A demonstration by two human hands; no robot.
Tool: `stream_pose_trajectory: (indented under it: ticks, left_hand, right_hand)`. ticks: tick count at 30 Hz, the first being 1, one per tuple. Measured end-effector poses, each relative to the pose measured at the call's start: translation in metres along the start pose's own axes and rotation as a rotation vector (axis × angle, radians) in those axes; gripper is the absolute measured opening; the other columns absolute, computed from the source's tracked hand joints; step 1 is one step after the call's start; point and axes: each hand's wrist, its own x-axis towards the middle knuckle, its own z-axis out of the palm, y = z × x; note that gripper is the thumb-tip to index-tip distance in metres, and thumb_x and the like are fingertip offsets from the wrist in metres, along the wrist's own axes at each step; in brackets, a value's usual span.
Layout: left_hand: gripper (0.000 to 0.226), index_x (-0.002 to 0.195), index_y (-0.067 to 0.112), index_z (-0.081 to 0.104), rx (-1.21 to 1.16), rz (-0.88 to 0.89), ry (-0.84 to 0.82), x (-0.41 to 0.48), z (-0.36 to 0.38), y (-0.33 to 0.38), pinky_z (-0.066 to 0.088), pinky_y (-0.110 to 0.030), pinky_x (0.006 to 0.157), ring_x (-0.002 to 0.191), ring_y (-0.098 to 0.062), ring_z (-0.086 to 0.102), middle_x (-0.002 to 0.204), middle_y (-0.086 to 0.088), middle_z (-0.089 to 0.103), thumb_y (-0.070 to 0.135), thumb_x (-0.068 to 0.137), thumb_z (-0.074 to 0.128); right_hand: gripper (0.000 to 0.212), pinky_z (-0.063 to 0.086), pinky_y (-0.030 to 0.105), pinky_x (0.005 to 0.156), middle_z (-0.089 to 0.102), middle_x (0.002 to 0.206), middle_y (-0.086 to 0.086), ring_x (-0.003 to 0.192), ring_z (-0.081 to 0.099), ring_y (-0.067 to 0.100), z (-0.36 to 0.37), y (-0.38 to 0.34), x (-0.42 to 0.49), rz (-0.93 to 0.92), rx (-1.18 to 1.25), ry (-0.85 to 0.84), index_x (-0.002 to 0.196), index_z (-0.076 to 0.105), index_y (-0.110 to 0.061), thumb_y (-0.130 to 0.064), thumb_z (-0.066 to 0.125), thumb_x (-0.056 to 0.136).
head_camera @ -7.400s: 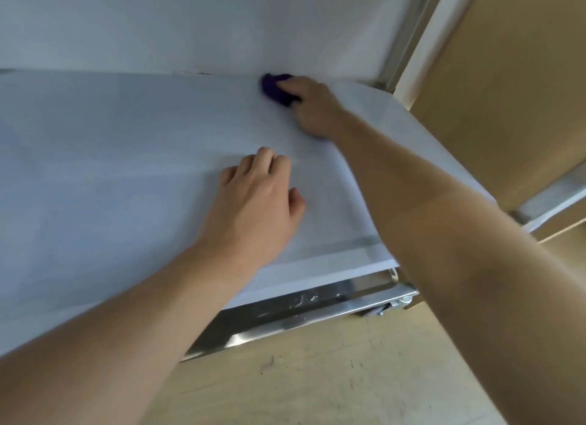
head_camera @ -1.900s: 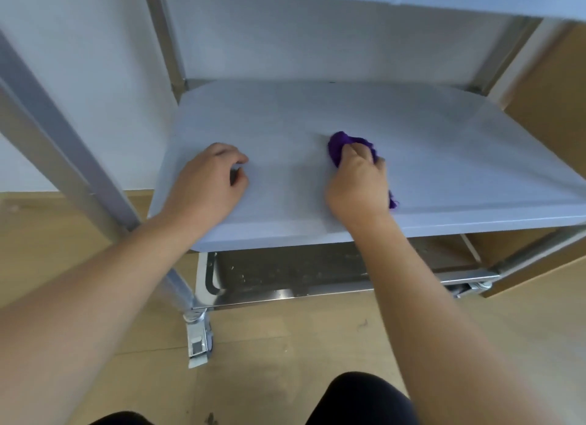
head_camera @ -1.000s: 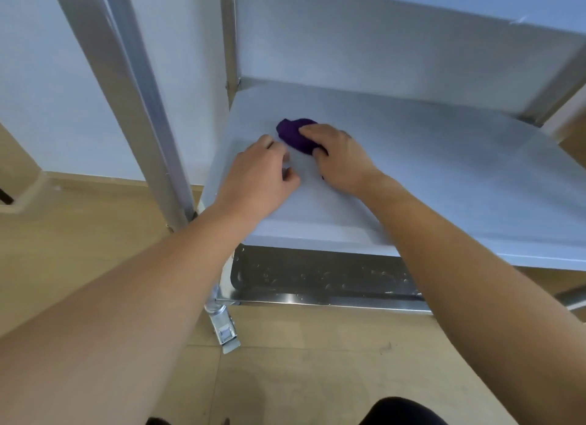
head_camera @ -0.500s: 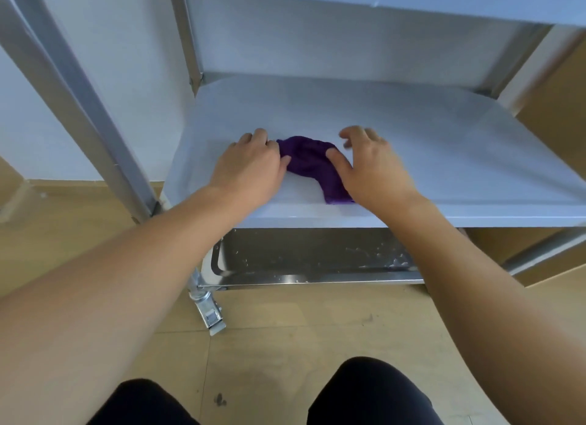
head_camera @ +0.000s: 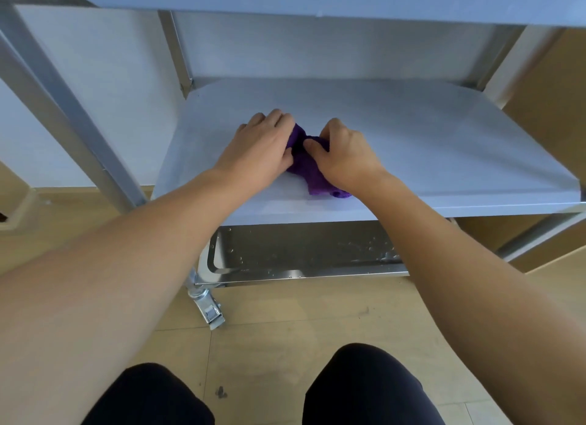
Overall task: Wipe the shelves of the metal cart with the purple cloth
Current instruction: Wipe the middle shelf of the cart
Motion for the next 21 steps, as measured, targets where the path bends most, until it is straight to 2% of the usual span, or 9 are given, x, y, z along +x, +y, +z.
stream_pose_trajectory:
  ticks: [4,7,9,11,13,15,17,18,21]
  left_hand:
    - [0.012,0.090,0.015,0.035,0.003,-0.007,-0.062,0.011,-0.014,0.005,0.032,-0.036,0.054,0.067,-0.037,0.052,0.088,-0.013,0.048,0.011,0.090,0.047]
    - [0.006,0.098,0.012,0.041,0.041,0.004,-0.062,0.015,-0.017,0.008,0.033,-0.037,0.057,0.068,-0.038,0.053,0.086,-0.015,0.048,0.016,0.094,0.043]
    - [0.015,0.109,0.010,0.046,0.043,0.011,-0.039,0.015,-0.016,0.009,0.034,-0.038,0.061,0.072,-0.038,0.053,0.088,-0.017,0.049,0.020,0.098,0.042]
    - [0.019,0.111,0.011,0.048,0.017,0.040,-0.010,0.015,-0.014,0.010,0.036,-0.039,0.066,0.081,-0.037,0.053,0.092,-0.017,0.052,0.024,0.099,0.043]
    - [0.019,0.111,0.012,0.050,-0.004,0.100,-0.003,0.015,-0.013,0.010,0.037,-0.040,0.075,0.093,-0.035,0.050,0.097,-0.013,0.055,0.026,0.099,0.045]
    - [0.017,0.108,0.012,0.050,-0.050,0.148,-0.022,0.013,-0.013,0.010,0.034,-0.037,0.078,0.097,-0.030,0.047,0.101,-0.007,0.058,0.026,0.099,0.046]
    - [0.016,0.107,0.010,0.049,-0.114,0.155,-0.031,0.011,-0.015,0.011,0.029,-0.034,0.077,0.091,-0.026,0.042,0.096,-0.004,0.057,0.025,0.099,0.048]
    - [0.019,0.108,0.009,0.049,-0.154,0.130,-0.042,0.009,-0.017,0.012,0.028,-0.033,0.076,0.088,-0.023,0.040,0.092,-0.003,0.053,0.025,0.098,0.050]
    - [0.037,0.112,0.010,0.047,-0.222,-0.019,-0.139,0.005,-0.020,0.007,0.034,-0.035,0.078,0.088,-0.021,0.041,0.093,-0.001,0.047,0.040,0.093,0.057]
  right_hand:
    - [0.027,0.035,0.032,0.060,0.054,0.084,0.009,0.074,0.051,0.032,-0.005,0.004,0.002,-0.012,-0.037,0.095,0.102,0.048,-0.005,-0.031,0.044,0.097]
    - [0.021,0.037,0.033,0.059,0.053,0.081,0.008,0.072,0.052,0.031,-0.007,0.007,0.001,-0.086,-0.020,0.131,0.104,0.047,-0.003,-0.023,0.045,0.097]
    - [0.019,0.037,0.031,0.060,0.054,0.085,0.008,0.076,0.054,0.031,-0.007,0.008,0.000,-0.124,0.045,0.118,0.108,0.045,-0.004,-0.018,0.047,0.094]
    - [0.036,0.037,0.029,0.066,0.056,0.091,0.006,0.084,0.056,0.029,-0.007,0.008,-0.001,-0.159,0.112,0.063,0.122,0.040,-0.009,-0.017,0.051,0.088]
    - [0.064,0.038,0.028,0.069,0.055,0.091,0.003,0.085,0.054,0.023,-0.009,0.008,-0.001,-0.174,0.093,-0.037,0.142,0.028,-0.026,-0.023,0.053,0.083]
    - [0.052,0.036,0.025,0.065,0.054,0.085,-0.002,0.085,0.051,0.021,-0.007,0.009,0.000,-0.154,0.045,-0.128,0.133,0.040,-0.035,-0.026,0.053,0.084]
    - [0.018,0.035,0.026,0.060,0.053,0.077,-0.007,0.081,0.052,0.021,-0.003,0.012,0.001,-0.145,0.059,-0.110,0.106,0.054,-0.029,-0.026,0.054,0.088]
    - [0.013,0.034,0.026,0.061,0.054,0.077,-0.006,0.079,0.052,0.020,-0.002,0.015,0.002,-0.153,0.085,-0.060,0.102,0.057,-0.025,-0.028,0.055,0.089]
    - [0.022,0.033,0.021,0.069,0.055,0.096,0.004,0.083,0.051,0.018,-0.002,0.023,0.005,-0.141,0.120,0.053,0.104,0.062,-0.019,-0.036,0.058,0.091]
